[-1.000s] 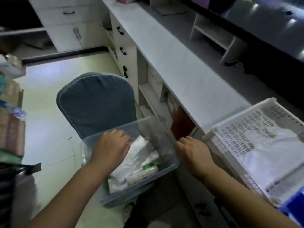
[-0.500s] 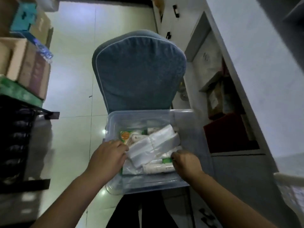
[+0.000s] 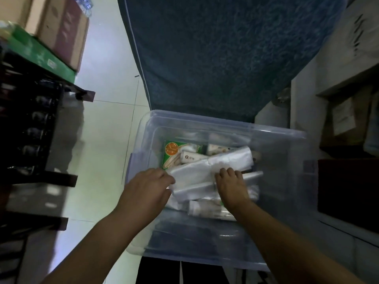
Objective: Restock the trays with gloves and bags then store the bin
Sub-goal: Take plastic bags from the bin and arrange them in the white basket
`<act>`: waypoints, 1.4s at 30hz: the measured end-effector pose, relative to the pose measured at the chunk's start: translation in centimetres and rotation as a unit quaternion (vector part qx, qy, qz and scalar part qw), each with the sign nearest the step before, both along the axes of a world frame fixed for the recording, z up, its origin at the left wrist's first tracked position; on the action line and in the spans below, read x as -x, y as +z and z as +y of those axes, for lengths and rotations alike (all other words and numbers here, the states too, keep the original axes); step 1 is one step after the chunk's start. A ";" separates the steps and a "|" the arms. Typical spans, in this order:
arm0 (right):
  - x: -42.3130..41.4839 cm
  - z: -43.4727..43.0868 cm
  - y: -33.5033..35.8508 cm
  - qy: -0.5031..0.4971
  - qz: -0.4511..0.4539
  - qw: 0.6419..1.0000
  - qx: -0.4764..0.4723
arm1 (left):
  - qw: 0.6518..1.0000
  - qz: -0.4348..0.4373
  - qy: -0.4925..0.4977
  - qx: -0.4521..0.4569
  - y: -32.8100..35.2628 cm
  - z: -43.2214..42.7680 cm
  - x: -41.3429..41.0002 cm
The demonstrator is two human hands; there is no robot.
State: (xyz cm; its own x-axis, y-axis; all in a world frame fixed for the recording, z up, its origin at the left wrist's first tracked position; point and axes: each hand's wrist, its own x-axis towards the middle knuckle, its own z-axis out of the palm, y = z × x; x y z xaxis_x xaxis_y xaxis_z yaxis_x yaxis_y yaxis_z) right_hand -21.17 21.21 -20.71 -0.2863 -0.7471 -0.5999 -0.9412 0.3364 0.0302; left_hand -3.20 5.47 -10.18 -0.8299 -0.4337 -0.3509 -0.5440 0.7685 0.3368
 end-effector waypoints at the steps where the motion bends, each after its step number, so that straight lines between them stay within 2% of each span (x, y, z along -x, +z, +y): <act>1: 0.0 0.3 -0.2 0.007 0.005 1.000 -0.003 | 1.000 -0.004 0.004 -0.004 -0.4 0.3 0.3; 5: 0.6 0.9 -1.2 0.040 0.003 0.995 0.088 | 1.000 -0.023 -0.006 0.007 -2.1 1.2 2.1; 8: 1.2 -0.9 -1.2 0.059 0.011 0.982 0.178 | 1.000 -0.014 -0.008 0.011 -3.9 1.6 2.9; 10: 1.9 -2.4 -1.2 0.058 0.012 0.977 0.206 | 1.000 -0.022 -0.005 0.006 -5.4 1.8 3.1; 16: 4.4 -3.6 -2.7 0.003 0.012 0.992 0.127 | 0.995 -0.068 0.056 0.040 -10.6 2.4 3.9; 19: 4.7 -2.5 -3.0 0.010 0.011 0.992 0.126 | 0.993 -0.063 0.078 0.062 -11.7 2.7 5.3; 23: 3.5 0.0 -3.2 0.026 0.004 0.991 0.133 | 0.998 -0.041 0.021 0.050 -12.2 2.9 6.7; 26: 2.6 1.5 -3.5 0.015 -0.004 0.991 0.132 | 0.994 -0.106 -0.032 -0.007 -12.7 4.0 6.6; 29: 2.2 2.0 -2.8 0.029 -0.004 0.991 0.128 | 0.984 -0.148 -0.094 -0.005 -11.9 4.9 5.7; 31: 1.8 1.7 -1.3 0.047 0.000 0.993 0.113 | 0.989 -0.119 -0.090 0.005 -11.4 5.1 5.1; 34: 1.2 1.5 2.1 0.052 0.007 0.991 0.125 | 0.984 -0.152 -0.082 -0.034 -7.8 4.6 5.4; 42: 0.8 2.8 15.3 -0.023 0.030 0.979 0.200 | 0.983 -0.027 -0.180 0.000 4.1 5.2 7.8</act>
